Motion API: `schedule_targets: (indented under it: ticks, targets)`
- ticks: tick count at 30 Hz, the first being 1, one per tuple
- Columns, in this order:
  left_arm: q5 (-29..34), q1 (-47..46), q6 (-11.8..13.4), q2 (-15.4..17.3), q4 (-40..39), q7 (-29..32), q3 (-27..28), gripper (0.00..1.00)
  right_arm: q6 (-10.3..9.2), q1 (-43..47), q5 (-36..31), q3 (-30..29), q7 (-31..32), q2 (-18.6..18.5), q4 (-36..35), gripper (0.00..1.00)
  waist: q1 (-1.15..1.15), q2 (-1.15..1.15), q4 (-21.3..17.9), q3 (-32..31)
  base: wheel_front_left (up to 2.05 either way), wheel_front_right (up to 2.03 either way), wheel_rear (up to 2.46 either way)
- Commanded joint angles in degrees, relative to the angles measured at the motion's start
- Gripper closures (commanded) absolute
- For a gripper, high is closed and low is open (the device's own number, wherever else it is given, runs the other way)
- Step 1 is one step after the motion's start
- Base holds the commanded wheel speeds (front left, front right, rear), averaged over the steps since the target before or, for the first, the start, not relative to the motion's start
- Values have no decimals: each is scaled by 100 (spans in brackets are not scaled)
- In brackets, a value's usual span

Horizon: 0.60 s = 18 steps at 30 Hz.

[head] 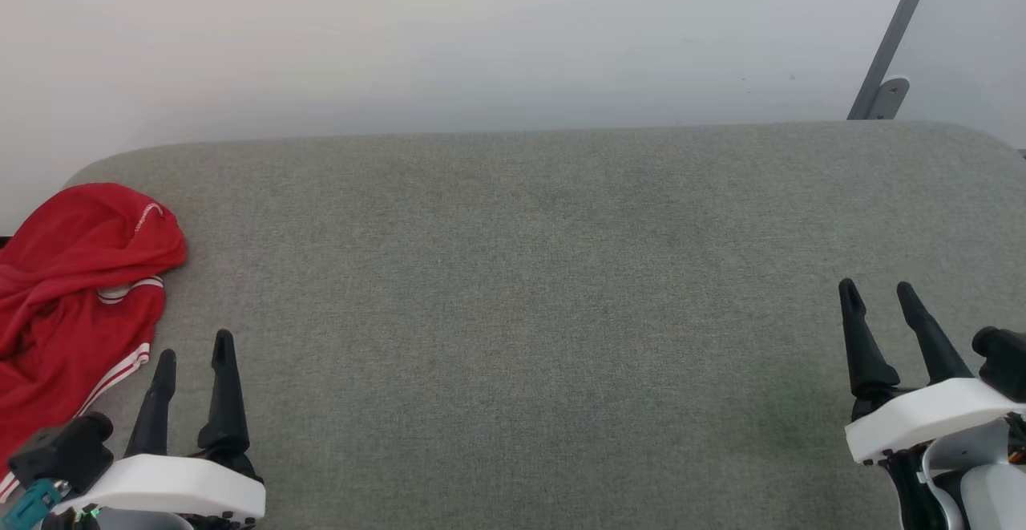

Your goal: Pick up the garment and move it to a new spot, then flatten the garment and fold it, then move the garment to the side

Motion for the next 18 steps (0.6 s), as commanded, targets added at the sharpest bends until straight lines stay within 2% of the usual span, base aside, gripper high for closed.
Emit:
schedule_targets:
  ticks: [1,18]
  targets:
    - [123,0,-26,42,-81,-47,-8,0,11,-124,-142,30,-66,-52,-51,0,0,0,-2,-2,0,0,0]
    - [904,153,-133,113,-218,-266,-49,0,12,-112,-951,68,-261,-106,-119,0,0,0,-22,-23,0,0,0]
